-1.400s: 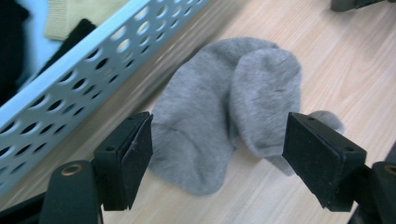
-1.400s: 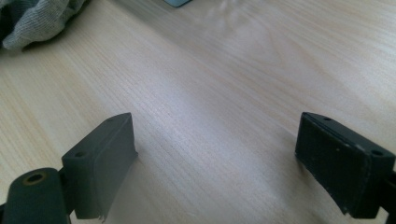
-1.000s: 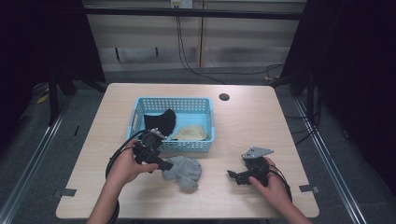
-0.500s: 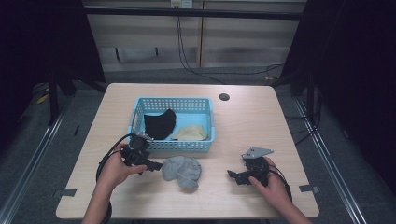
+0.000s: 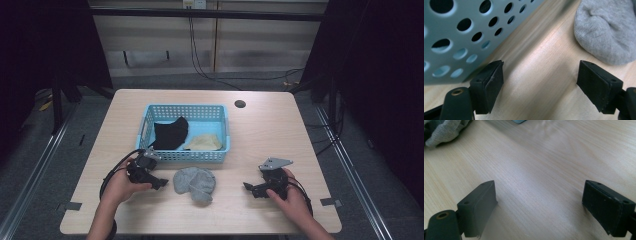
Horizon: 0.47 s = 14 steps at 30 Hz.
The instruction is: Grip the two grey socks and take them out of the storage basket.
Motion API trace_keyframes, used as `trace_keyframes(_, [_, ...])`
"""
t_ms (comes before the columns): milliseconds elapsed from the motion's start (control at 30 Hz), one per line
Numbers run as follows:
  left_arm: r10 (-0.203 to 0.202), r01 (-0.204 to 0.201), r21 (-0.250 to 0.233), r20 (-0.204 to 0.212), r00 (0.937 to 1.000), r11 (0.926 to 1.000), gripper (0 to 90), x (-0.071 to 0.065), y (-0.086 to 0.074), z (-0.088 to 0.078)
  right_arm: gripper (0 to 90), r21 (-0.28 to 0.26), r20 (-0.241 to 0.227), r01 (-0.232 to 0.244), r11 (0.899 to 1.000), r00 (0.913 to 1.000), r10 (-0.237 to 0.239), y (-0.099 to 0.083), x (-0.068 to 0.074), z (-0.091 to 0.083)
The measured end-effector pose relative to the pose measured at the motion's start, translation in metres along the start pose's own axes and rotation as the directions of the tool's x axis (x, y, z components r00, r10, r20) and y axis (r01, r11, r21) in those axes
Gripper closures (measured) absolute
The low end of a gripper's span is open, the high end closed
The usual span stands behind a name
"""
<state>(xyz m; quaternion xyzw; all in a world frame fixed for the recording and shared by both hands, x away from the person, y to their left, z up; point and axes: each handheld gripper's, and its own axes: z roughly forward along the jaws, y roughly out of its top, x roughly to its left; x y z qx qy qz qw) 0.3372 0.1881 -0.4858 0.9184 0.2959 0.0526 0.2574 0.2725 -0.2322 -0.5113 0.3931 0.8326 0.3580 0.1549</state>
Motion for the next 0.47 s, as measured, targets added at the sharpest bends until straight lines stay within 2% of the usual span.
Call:
trace_keyframes(100, [0.025, -0.026, -0.037, -0.007, 0.9997, 0.999, 19.5, 0.0, -0.003, 0.002, 11.5, 0.0, 0.0, 0.0, 1.0, 1.0, 0.0, 0.0, 0.0, 0.0])
trace_keyframes(133, [0.022, -0.023, -0.073, -0.01, 0.9997, 0.9971, 15.9, 0.0, -0.006, 0.004, 11.5, 0.0, 0.0, 0.0, 1.0, 1.0, 0.0, 0.0, 0.0, 0.0])
trace_keyframes(167, [0.022, -0.023, -0.073, -0.01, 0.9997, 0.9971, 14.8, 0.0, -0.006, 0.004, 11.5, 0.0, 0.0, 0.0, 1.0, 1.0, 0.0, 0.0, 0.0, 0.0])
trace_keyframes(200, [0.019, -0.02, -0.104, -0.01, 0.9998, 0.9944, 14.3, 0.0, -0.009, 0.006, 11.5, 0.0, 0.0, 0.0, 1.0, 1.0, 0.0, 0.0, 0.0, 0.0])
trace_keyframes(300, [0.024, -0.026, -0.141, -0.013, 0.9996, 0.9896, 13.4, 0.001, -0.013, 0.007, 11.5, 0.0, 0.0, 0.0, 1.0, 1.0, 0.0, 0.0, 0.0, 0.0])
trace_keyframes(467, [0.028, -0.03, -0.162, -0.017, 0.9995, 0.9864, 13.0, 0.001, -0.016, 0.007, 11.5, 0.0, 0.0, 0.0, 1.0, 1.0, 0.0, 0.0, 0.0, 0.0])
